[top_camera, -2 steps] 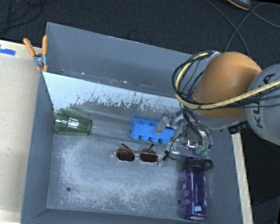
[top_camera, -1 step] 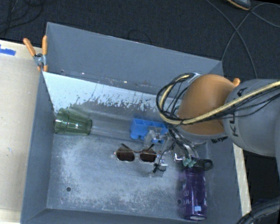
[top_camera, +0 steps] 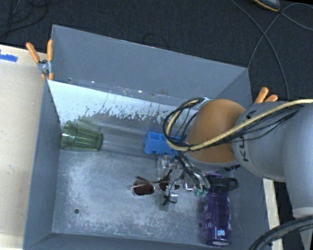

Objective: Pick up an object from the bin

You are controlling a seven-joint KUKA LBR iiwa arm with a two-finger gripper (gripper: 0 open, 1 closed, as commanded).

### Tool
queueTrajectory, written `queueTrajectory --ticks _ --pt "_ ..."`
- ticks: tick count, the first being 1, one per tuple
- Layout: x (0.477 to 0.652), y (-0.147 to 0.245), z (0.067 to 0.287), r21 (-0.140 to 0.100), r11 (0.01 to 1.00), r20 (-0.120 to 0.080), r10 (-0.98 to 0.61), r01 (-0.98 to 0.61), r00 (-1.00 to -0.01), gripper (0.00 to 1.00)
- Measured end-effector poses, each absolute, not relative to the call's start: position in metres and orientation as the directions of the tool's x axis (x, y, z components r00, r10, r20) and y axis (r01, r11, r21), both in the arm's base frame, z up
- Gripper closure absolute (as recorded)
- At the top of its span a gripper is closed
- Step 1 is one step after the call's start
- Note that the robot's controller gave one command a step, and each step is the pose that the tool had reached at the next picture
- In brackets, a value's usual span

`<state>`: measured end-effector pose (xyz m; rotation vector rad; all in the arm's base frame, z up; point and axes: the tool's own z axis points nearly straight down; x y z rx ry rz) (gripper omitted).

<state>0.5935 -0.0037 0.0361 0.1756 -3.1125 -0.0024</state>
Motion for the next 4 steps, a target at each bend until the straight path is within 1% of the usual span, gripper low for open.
queueTrajectory --ticks 1,2,3,4 --pt "0.596 -0.003 0.070 0.001 0.994 0.002 -0.112 -0.112 -0.994 0.00" --pt "0.586 -0.032 0.069 0.002 0.996 0.023 -0.086 -0.086 -0.996 0.00" --pt "0.595 -0.032 0.070 0.005 0.882 0.002 -0.471 -0.471 -0.882 1.00" --pt "0.595 -0.032 0.070 0.005 0.883 0.002 -0.470 -0.470 -0.883 1.00"
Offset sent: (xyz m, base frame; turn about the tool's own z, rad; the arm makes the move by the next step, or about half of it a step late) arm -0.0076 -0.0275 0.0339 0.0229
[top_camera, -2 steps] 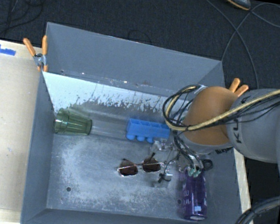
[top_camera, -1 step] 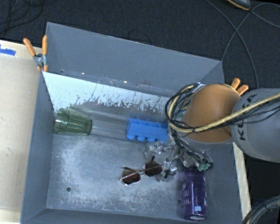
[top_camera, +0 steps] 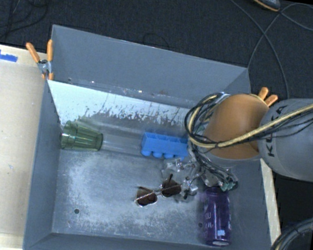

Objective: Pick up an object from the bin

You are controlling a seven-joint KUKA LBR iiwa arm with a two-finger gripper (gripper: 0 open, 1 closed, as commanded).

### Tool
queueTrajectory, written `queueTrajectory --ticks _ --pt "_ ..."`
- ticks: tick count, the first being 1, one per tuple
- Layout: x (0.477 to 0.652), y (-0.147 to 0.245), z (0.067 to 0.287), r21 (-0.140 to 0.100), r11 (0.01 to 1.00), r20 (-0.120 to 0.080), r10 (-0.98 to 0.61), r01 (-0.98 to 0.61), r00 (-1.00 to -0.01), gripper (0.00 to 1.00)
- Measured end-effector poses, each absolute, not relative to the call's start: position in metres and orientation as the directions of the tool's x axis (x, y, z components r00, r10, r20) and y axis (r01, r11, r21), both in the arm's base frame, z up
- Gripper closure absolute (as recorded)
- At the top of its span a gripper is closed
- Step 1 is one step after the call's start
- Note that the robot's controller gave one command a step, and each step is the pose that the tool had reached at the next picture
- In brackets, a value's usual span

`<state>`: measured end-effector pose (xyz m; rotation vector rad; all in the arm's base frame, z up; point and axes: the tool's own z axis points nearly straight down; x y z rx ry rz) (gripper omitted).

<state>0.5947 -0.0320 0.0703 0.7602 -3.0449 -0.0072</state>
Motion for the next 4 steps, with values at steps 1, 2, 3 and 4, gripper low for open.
queueTrajectory --ticks 1,2,3,4 --pt "0.591 -0.031 0.098 0.011 0.883 0.012 -0.470 -0.469 -0.883 1.00" --pt "0.594 -0.031 0.137 0.007 0.883 0.006 -0.469 -0.469 -0.883 1.00" --pt "0.595 -0.031 0.164 0.005 0.885 0.003 -0.466 -0.466 -0.885 1.00" --pt "0.595 -0.031 0.183 0.005 0.885 0.003 -0.466 -0.466 -0.885 1.00"
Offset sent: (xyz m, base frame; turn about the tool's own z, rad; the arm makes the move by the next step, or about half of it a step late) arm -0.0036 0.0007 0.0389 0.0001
